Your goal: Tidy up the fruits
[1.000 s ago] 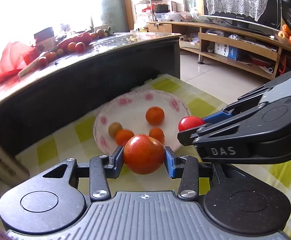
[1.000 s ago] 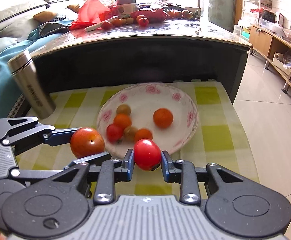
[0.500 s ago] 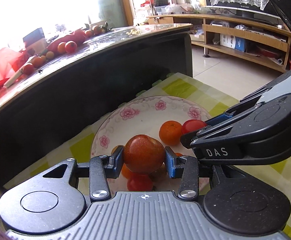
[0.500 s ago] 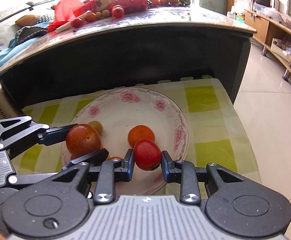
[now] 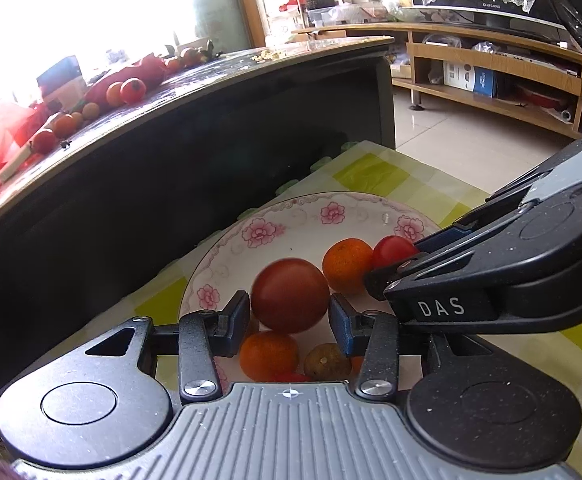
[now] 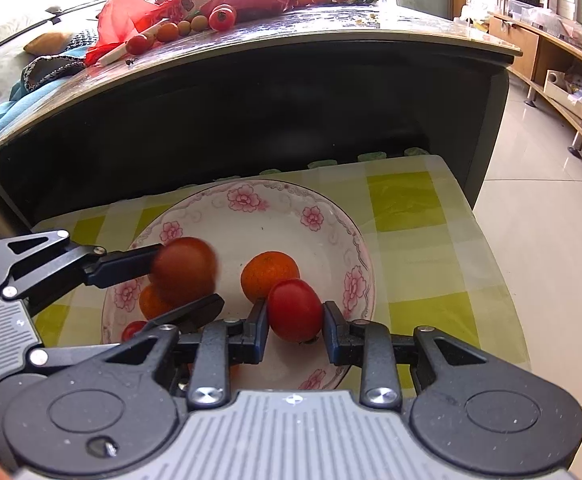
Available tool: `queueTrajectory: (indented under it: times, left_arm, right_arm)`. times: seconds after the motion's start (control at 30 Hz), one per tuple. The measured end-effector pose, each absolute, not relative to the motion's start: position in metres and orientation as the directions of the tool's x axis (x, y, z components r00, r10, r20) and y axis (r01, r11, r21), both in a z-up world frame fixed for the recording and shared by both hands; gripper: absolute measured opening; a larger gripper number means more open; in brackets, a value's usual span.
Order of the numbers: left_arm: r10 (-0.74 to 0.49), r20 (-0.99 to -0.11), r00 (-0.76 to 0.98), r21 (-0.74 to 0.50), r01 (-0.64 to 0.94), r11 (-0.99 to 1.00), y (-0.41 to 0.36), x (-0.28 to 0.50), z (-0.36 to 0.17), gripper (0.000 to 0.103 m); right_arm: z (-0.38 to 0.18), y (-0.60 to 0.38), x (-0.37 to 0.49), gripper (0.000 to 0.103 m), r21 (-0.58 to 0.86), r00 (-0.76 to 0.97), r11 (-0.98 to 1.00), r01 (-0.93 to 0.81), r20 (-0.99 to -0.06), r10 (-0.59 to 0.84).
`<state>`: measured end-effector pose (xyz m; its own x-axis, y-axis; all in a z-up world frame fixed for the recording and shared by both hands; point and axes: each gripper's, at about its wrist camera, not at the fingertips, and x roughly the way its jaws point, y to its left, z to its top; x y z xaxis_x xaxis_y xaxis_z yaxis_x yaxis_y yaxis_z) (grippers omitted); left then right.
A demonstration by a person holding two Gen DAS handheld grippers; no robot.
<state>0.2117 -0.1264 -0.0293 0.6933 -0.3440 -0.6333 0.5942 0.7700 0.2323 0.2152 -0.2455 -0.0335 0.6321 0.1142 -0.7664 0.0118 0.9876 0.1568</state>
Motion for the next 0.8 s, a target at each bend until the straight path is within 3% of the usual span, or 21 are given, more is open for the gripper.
queueTrajectory:
  times: [0.8]
  left_arm:
    - [-0.328,-0.607,0.724,0.162,0.516,0.841,-0.086,0.183,0.006,0.061]
  right_arm:
    - [0.002,-0.245,0.189,0.042,0.207,0.681,0.977,0.048,-0.722,0.120]
